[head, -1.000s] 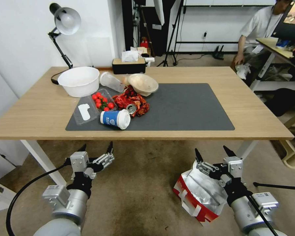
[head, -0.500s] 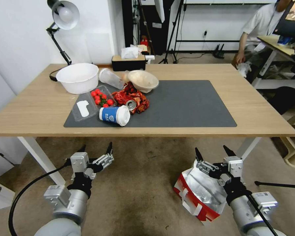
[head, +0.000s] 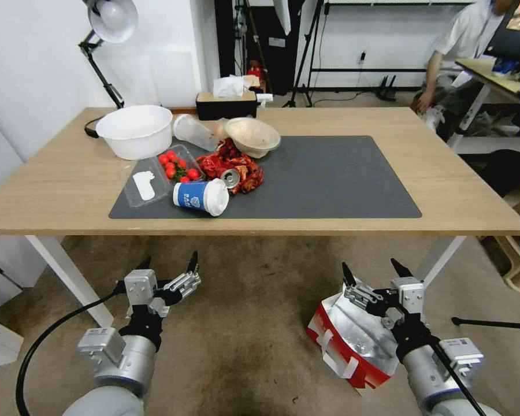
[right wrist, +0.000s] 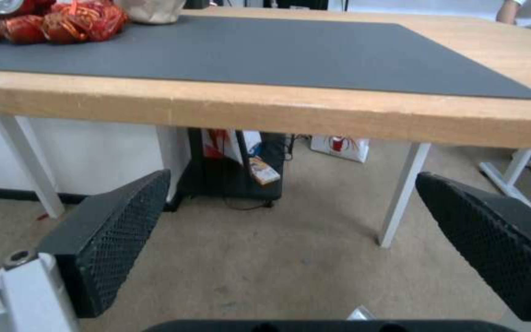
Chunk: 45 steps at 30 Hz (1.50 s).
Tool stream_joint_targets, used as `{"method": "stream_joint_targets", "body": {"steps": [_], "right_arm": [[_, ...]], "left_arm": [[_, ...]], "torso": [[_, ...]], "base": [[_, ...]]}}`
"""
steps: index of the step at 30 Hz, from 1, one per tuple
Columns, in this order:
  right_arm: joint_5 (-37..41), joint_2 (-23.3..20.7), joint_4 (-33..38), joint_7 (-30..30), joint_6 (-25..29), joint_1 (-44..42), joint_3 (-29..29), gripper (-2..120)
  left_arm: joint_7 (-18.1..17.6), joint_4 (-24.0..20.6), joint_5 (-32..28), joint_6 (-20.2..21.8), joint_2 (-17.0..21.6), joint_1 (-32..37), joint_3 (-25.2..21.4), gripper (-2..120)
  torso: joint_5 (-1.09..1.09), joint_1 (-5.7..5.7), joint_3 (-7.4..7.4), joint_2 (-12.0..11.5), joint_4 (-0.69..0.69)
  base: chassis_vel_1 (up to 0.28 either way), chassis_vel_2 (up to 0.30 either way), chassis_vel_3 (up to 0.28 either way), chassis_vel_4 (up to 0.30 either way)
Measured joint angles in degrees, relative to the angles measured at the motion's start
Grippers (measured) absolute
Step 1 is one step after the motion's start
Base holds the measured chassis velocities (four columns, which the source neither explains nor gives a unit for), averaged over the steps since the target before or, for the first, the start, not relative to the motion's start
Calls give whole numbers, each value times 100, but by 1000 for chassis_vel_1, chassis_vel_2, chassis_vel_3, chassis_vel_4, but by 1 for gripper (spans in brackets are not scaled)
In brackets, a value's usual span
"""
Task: Pick up the food delivery bag from the floor and place it on the table.
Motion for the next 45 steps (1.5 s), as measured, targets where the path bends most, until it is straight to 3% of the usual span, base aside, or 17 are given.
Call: {"method": "stream_joint_targets", "body": {"steps": [45], "right_arm": [[-11, 7, -14, -147, 48, -90, 18, 100]], "left_arm": [[-12, 41, 172, -99, 32, 63, 15, 100]], "torso": [[0, -451, -658, -1109, 0]], "base": [[0, 0, 0, 0]]}}
